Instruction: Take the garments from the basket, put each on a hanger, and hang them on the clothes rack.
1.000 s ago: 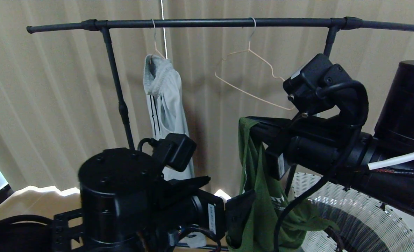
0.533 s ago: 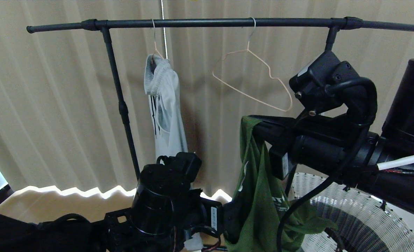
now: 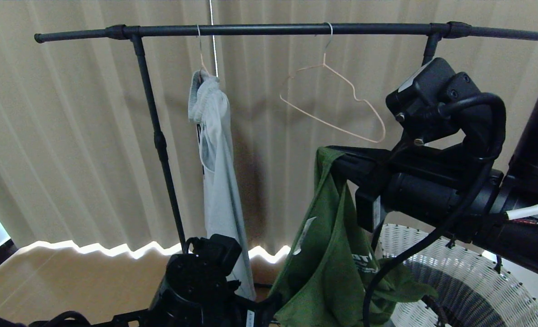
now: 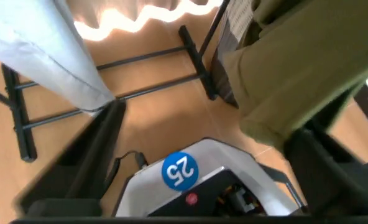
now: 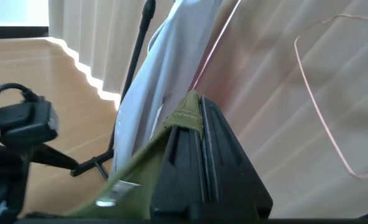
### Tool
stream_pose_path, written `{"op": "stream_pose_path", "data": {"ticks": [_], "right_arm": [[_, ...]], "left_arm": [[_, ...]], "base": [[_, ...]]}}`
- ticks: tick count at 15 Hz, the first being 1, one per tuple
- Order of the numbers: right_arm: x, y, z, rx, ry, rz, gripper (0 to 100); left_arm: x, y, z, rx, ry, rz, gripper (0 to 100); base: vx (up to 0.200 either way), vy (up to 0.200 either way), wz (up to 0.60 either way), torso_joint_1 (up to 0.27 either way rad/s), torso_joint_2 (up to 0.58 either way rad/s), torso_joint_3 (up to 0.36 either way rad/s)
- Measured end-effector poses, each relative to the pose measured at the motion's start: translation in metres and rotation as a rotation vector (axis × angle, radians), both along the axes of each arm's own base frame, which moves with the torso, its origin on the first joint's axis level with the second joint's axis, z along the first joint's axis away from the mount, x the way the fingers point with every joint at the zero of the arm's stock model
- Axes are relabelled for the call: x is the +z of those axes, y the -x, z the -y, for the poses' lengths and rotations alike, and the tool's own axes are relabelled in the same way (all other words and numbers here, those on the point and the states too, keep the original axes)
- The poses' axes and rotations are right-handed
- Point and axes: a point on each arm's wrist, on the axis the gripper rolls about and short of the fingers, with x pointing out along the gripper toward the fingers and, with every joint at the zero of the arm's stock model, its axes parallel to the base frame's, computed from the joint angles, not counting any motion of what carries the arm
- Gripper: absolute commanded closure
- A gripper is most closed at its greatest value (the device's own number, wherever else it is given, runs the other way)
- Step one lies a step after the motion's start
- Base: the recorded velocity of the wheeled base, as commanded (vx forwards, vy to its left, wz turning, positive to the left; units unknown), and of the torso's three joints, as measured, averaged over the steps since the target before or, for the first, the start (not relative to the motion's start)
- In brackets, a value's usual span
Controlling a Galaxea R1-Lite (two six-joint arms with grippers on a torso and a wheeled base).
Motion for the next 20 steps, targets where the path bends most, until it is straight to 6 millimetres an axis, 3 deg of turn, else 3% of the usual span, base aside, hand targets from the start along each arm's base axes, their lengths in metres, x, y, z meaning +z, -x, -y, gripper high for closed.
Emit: {"op": "stream_pose_path", "data": {"ticks": [6,8,11,14,17,18,20], "right_arm": [[0.003,-0.011,0.013,-0.065,-0.009,0.009,100],[0.008,-0.018,0.026,-0.118,-0.024,0.024,100],[0.020,-0.023,0.043,-0.180,-0.073,0.075,100],[0.028,-0.025,0.059,-0.237,-0.100,0.110,100],[0.035,-0.024,0.068,-0.264,-0.118,0.131,100],[0.036,-0.023,0.070,-0.266,-0.123,0.136,100],[0.040,-0.023,0.071,-0.266,-0.140,0.156,100]], "left_arm": [[0.009,0.005,-0.009,0.083,-0.042,0.158,100],[0.029,0.004,-0.016,0.058,-0.073,0.236,100],[0.090,-0.010,-0.023,0.087,-0.071,0.331,100],[0.173,-0.023,-0.032,0.134,0.009,0.415,100],[0.252,-0.023,-0.046,0.157,0.104,0.504,100],[0.271,-0.021,-0.050,0.158,0.121,0.520,100],[0.290,-0.021,-0.054,0.156,0.126,0.524,100]], "base": [[0.000,0.000,0.00,0.000,0.00,0.000],[0.000,0.000,0.00,0.000,0.00,0.000],[0.000,0.000,0.00,0.000,0.00,0.000],[0.000,0.000,0.00,0.000,0.00,0.000],[0.000,0.000,0.00,0.000,0.00,0.000],[0.000,0.000,0.00,0.000,0.00,0.000],[0.000,0.000,0.00,0.000,0.00,0.000]]}}
